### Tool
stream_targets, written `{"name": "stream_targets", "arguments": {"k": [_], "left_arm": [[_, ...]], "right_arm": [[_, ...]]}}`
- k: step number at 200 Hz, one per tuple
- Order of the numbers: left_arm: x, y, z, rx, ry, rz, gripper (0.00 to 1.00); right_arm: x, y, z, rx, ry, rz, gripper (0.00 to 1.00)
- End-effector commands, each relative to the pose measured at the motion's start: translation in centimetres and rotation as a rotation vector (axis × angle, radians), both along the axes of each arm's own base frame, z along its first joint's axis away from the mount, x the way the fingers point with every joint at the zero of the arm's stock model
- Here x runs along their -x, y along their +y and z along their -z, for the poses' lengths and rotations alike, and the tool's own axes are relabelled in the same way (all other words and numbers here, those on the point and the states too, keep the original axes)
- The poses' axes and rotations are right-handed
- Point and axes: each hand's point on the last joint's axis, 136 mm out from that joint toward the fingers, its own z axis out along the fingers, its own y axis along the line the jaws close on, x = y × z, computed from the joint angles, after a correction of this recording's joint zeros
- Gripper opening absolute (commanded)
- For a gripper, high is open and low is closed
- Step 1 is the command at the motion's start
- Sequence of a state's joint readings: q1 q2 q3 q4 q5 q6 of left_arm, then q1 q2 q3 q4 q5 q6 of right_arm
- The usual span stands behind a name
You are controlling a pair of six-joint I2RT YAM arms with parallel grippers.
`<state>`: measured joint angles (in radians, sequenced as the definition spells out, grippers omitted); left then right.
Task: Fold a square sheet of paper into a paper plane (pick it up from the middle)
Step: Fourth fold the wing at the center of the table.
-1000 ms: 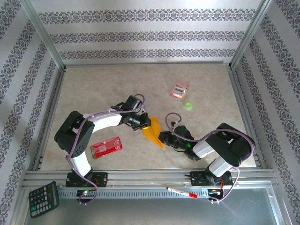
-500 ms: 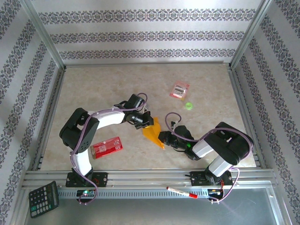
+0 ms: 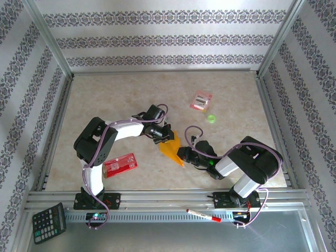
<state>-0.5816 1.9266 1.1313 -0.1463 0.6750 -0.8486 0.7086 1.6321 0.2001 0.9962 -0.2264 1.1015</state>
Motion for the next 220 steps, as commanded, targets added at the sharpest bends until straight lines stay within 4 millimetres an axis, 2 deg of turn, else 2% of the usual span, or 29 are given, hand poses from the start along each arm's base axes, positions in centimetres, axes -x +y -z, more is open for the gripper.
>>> {"name": "stream_targets", "arguments": {"k": [1,152,220], "left_arm": [[-0.2,-0.6,0.0,0.009,-0.006,0.019,0.01],[-0.6,-0.6,2.2,-0.027,0.019,0.034,0.01],[-0.4,0.5,3.6,-0.058,0.036,0.019,0.01]], "right_arm": [[0.5,-0.9,2.0,0.057,0.058,0.013,0.00],[0.7,-1.3,2.7,0.069,0.084,0.026,0.04],[1.0,-1.7,2.6,0.075,0.090,0.036,0.12]]}}
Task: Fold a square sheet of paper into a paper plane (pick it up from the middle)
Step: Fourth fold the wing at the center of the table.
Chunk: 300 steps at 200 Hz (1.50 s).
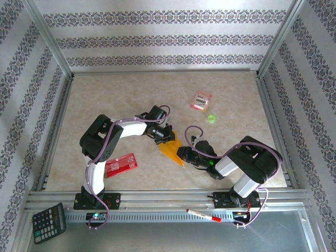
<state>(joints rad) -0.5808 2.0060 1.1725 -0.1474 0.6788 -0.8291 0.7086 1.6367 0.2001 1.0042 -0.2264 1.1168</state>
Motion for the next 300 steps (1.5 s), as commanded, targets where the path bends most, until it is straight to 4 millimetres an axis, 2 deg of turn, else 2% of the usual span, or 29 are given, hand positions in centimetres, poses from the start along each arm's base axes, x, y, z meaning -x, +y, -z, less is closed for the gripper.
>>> {"name": "stream_targets", "arguments": {"k": [1,90,115,156,211,261,300], "left_arm": [[0.1,0.9,1.6,-0.039,0.016,0.004,0.01],[0.1,1.6,1.9,-0.038,0.013,-0.004,0.00],[-0.1,1.7,1.4,-0.024,0.000,-0.008,0.00],[0.0,1.7,1.7,-0.023,0.008,-0.004,0.00],[0.1,1.7,1.7,-0.023,0.007,-0.002,0.00],[0.3,1.7,1.7,-0.023,0.010,-0.002,0.00],[0.2,1.6,1.5,-0.019,0.007,-0.003,0.00]], "right_arm": [[1.0,-1.7,2.6,0.083,0.082,0.028,0.12],[1.7,-2.0,1.9,0.085,0.086,0.023,0.16],[2.1,-2.2,2.3,0.095,0.097,0.023,0.14],[2.4,-2.3,2.5,0.108,0.105,0.017,0.12],[1.8,-1.5,0.2,0.045,0.053,-0.023,0.19],[1.8,-3.2,-0.5,0.072,0.042,0.002,0.22],[2.0,-3.3,-1.4,0.141,0.009,-0.034,0.24]]}}
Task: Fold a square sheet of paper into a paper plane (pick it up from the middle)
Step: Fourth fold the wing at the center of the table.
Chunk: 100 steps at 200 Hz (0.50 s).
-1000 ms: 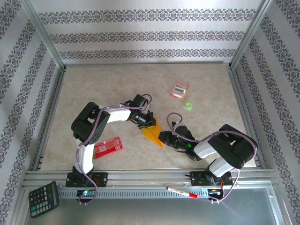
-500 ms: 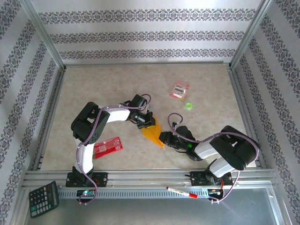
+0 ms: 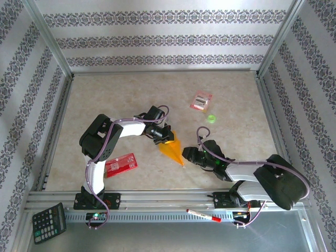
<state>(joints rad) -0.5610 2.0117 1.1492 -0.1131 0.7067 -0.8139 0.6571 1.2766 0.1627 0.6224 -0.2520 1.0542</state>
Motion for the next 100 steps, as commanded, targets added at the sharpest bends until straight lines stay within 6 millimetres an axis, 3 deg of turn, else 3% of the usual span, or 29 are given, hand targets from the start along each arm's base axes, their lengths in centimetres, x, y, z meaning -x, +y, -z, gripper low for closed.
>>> {"name": "stream_targets", "arguments": {"k": [1,100], "left_arm": [[0.3,1.2,1.1,-0.042,0.008,-0.007,0.00],[0.3,1.2,1.0,-0.043,0.009,-0.007,0.00]], "right_arm": [[0.5,-0.5,0.5,0.085,0.000,-0.032,0.24],[-0.1,2.3,0.1,0.139,-0.017,-0.134,0.25]]}}
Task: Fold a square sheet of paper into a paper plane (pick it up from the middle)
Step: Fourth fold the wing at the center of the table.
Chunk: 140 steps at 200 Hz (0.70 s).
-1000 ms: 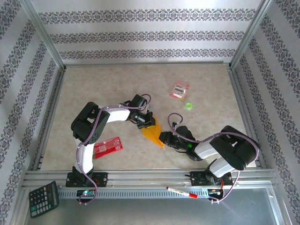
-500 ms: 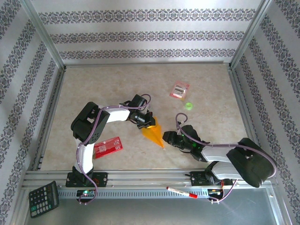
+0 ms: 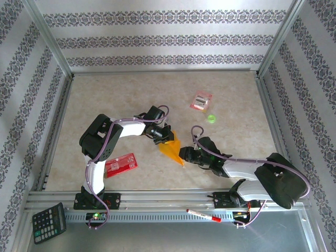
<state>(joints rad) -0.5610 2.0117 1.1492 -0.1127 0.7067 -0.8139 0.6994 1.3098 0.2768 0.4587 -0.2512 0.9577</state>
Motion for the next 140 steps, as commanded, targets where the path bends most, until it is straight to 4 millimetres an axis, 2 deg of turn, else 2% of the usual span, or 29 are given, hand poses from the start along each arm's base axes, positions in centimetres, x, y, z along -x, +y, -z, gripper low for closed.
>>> {"name": "stream_targets", "arguments": {"k": [1,44,48,61,98,140], "left_arm": [[0.3,1.3,1.0,-0.043,0.009,-0.009,0.00],[0.3,1.1,0.8,-0.036,0.007,-0.007,0.00],[0.3,1.1,0.7,-0.035,0.005,-0.007,0.01],[0.3,1.0,0.5,-0.028,0.005,-0.005,0.02],[0.0,0.6,-1.0,0.004,-0.011,0.000,0.07],[-0.1,0.3,-2.6,0.041,-0.029,-0.005,0.12]], "right_arm": [[-0.1,0.6,0.2,0.044,-0.014,-0.040,0.25],[-0.2,0.8,1.3,0.074,0.007,-0.048,0.19],[-0.9,1.4,0.3,0.057,-0.013,-0.049,0.18],[-1.1,1.6,0.3,0.057,-0.015,-0.049,0.14],[-1.0,1.5,0.9,0.065,-0.001,-0.044,0.03],[-0.6,1.2,1.4,0.071,0.011,-0.030,0.00]]}}
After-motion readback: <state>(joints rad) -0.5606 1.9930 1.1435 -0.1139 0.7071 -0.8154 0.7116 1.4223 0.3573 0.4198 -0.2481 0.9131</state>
